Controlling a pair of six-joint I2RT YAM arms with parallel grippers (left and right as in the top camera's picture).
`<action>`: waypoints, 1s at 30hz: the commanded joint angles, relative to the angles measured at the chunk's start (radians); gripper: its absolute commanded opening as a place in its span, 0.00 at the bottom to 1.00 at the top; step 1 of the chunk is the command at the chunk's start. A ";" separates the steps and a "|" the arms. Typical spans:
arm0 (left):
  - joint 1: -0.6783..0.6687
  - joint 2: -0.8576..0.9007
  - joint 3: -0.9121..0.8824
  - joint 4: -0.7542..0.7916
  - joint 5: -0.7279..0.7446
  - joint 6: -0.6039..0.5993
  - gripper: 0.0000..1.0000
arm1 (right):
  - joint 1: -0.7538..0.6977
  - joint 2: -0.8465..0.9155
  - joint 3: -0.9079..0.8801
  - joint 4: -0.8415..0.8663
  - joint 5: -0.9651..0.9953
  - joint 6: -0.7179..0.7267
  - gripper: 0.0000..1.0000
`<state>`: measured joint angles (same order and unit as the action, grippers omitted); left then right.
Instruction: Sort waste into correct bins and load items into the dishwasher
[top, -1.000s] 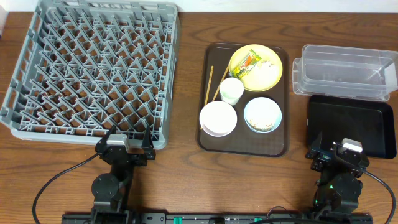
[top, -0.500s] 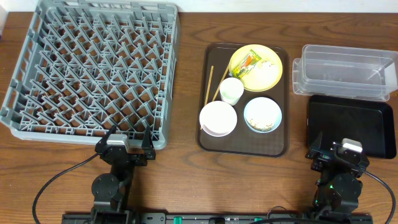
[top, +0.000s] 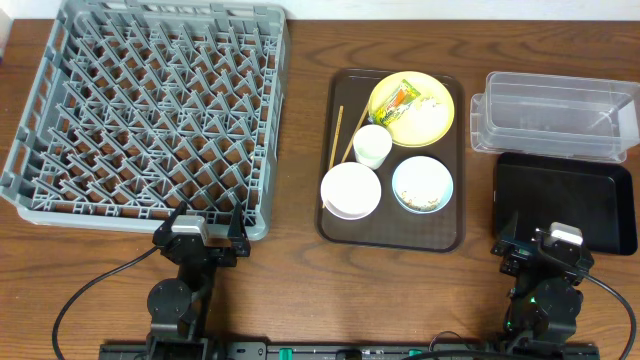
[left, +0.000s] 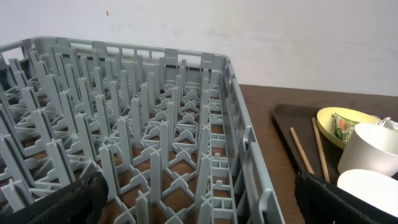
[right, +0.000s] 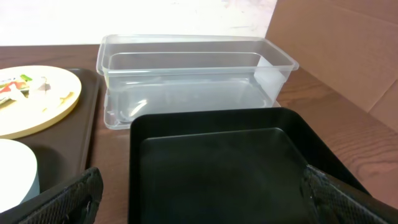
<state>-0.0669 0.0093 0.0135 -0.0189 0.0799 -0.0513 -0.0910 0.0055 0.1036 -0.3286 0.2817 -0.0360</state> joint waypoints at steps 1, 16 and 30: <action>0.005 0.002 -0.009 -0.043 0.039 0.010 0.98 | 0.006 0.002 -0.002 -0.003 0.009 0.009 0.99; 0.005 0.002 -0.010 -0.043 0.039 0.010 0.98 | 0.006 0.002 -0.002 -0.001 0.031 0.005 0.99; 0.005 0.111 0.023 -0.064 0.043 -0.068 0.98 | 0.006 0.002 -0.001 0.011 -0.250 0.134 0.99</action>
<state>-0.0669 0.0757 0.0231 -0.0349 0.0830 -0.1040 -0.0910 0.0059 0.1036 -0.3176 0.1352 0.0376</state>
